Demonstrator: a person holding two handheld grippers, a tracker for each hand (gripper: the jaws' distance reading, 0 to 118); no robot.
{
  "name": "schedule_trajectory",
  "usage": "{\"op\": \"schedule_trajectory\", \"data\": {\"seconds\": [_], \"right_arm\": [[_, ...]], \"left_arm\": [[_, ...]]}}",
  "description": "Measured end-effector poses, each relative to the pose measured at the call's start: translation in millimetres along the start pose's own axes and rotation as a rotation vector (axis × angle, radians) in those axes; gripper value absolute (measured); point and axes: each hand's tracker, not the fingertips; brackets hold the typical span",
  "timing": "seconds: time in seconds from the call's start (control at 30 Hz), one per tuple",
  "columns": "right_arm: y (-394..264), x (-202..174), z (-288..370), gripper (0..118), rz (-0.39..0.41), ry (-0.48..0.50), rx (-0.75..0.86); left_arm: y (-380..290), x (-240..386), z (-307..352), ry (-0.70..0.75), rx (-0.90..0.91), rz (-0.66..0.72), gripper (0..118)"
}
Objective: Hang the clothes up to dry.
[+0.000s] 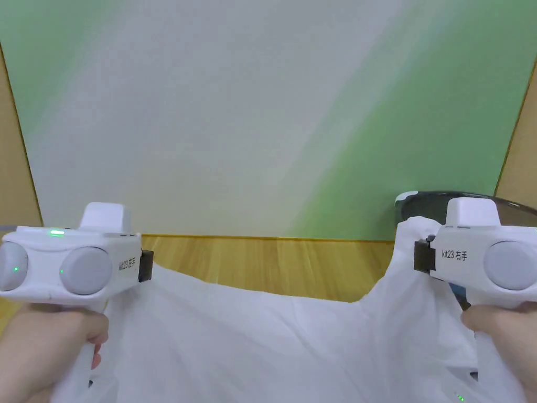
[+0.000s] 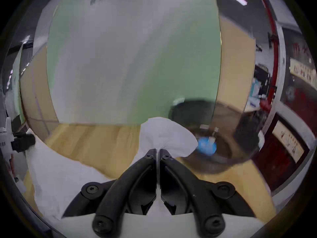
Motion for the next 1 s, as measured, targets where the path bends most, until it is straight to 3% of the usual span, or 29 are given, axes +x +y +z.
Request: {"op": "schedule_trajectory", "data": {"seconds": [0.07,0.2,0.23,0.27,0.33,0.4,0.43,0.5,0.6,0.73,1.0], "right_arm": [[42.3,6.5,20.3,2,-0.016,-0.002,0.068],[114.7,10.6,68.4,2,0.039,-0.057,0.223],[132.6,14.0,87.9,2,-0.036,-0.074,0.32],[150.7,14.5,98.6,2,-0.006,-0.071,0.308],[188.1,21.6,124.8,2,-0.053,-0.013,0.322],[222.9,15.4,156.5,2,0.002,-0.062,0.375],[238.4,16.8,170.9,2,-0.037,-0.053,0.43],[269.4,11.6,192.8,2,0.012,-0.094,0.435],[309.9,8.1,223.0,2,-0.02,-0.093,0.489],[343.4,5.7,262.1,2,-0.051,-0.133,0.566],[366.6,4.6,296.1,2,-0.023,-0.19,0.598]], "left_arm": [[34.9,-12.0,20.4,-0.004,0.06,0.011,1],[99.1,-31.5,67.2,0.042,0.195,-0.003,1],[112.5,-32.3,85.7,0.071,0.245,-0.011,1],[126.7,-36.7,97.0,0.093,0.272,-0.002,1],[160.2,-49.7,122.2,0.101,0.324,0.052,1],[187.5,-54.9,150.3,0.093,0.363,0.102,1],[203.0,-55.8,162.8,0.089,0.366,0.09,1],[228.7,-54.8,187.0,0.107,0.421,0.066,1],[261.0,-51.4,225.3,0.162,0.507,0.046,1],[296.0,-53.3,262.8,0.189,0.544,0.084,1],[319.9,-54.8,295.0,0.214,0.614,0.117,1]]}}
